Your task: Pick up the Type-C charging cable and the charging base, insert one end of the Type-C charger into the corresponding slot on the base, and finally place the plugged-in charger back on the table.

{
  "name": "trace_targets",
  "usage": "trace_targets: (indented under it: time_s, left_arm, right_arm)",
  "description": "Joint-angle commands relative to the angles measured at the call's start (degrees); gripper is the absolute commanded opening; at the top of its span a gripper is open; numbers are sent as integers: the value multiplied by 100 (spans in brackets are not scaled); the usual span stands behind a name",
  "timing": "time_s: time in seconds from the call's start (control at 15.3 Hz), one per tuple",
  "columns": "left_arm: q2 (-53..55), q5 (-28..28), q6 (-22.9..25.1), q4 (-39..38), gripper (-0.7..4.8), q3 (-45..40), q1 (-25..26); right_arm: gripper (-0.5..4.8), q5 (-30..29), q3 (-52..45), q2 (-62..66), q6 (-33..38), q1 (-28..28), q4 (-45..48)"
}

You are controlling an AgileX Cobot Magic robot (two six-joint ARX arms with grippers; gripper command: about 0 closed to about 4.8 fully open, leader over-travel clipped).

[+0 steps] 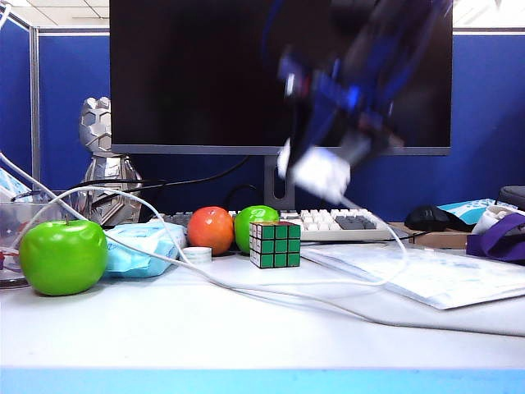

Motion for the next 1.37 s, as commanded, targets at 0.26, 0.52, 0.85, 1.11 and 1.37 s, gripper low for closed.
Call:
trace_targets:
  time_s: [0.26, 0.52, 0.85, 1.11, 1.37]
  left_arm:
    - [-37, -9, 24, -2, 12, 20, 0]
    - [-37, -9, 22, -96, 12, 20, 0]
    - [-105, -11, 22, -138, 12, 20, 0]
    - [-157, -11, 22, -234, 12, 20, 0]
    - [-267, -13, 26, -422, 12, 20, 0]
  right_arm:
    - [-1, 695, 22, 1058, -7, 2, 393]
    - [253, 673, 20, 1338, -9, 4, 459]
    - [281, 535, 31, 1222, -2, 7, 461]
    - [289, 566, 31, 680, -2, 7, 481]
    - [122, 531, 31, -413, -4, 7, 463]
